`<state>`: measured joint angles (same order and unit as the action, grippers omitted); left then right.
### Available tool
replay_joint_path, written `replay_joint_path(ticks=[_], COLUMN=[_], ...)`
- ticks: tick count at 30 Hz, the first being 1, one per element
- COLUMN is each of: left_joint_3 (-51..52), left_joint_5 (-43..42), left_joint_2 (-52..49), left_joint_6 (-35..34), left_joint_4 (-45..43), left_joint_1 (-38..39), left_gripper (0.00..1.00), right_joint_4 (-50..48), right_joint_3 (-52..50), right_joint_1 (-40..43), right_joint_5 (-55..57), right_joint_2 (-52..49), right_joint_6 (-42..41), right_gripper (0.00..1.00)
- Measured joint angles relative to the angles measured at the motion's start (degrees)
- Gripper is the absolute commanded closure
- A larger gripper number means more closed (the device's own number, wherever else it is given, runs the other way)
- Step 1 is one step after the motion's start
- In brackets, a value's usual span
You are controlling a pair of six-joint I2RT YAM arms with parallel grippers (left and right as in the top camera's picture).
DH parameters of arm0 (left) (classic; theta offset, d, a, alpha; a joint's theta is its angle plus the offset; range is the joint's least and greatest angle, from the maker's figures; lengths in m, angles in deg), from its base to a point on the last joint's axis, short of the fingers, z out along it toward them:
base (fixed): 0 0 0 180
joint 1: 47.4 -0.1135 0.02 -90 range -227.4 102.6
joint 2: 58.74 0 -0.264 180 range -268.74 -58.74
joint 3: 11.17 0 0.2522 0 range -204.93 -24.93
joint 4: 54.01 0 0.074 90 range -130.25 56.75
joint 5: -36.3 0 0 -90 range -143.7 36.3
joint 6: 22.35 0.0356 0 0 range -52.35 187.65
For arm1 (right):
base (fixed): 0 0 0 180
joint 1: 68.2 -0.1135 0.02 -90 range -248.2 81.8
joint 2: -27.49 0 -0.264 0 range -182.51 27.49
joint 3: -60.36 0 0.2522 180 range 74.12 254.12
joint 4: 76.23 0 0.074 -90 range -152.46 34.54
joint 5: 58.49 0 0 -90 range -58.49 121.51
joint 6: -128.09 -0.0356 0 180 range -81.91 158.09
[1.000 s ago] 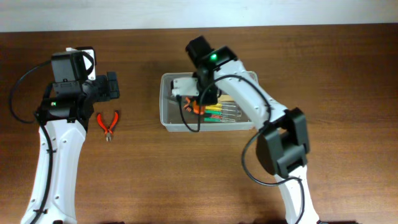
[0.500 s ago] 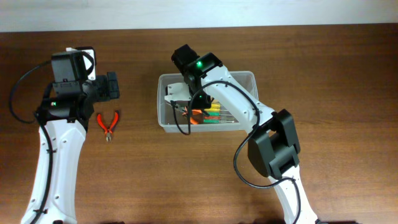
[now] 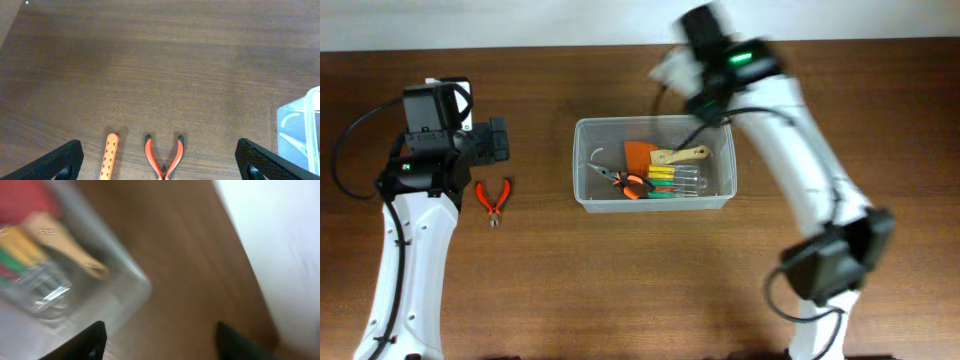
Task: Pack container
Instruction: 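Carry the pliers into the container and release them, then move the left gripper down onto the red cutters and grasp them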
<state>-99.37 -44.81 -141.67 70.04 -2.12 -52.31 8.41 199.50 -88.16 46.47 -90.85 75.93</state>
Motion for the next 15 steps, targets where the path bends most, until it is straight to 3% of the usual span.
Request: replay_joint_path(ticks=[8, 12, 15], left_joint_3=[0.0, -0.1, -0.1], left_joint_5=[0.3, -0.6, -2.8], left_joint_2=[0.0, 0.0, 0.0], left_joint_6=[0.0, 0.1, 0.2], left_joint_4=[-1.1, -3.6, -3.7], left_joint_1=[0.0, 0.0, 0.0], left_gripper=[0.01, 0.01, 0.01], right_joint_4=[5.7, 9.9, 12.0], right_joint_3=[0.8, 0.8, 0.8], right_joint_1=[26.6, 36.8, 41.0], right_joint_5=[-14.9, -22.6, -25.2], right_joint_2=[6.4, 5.7, 4.8], right_joint_6=[-24.2, -30.9, -33.0], right_gripper=[0.20, 0.20, 0.15])
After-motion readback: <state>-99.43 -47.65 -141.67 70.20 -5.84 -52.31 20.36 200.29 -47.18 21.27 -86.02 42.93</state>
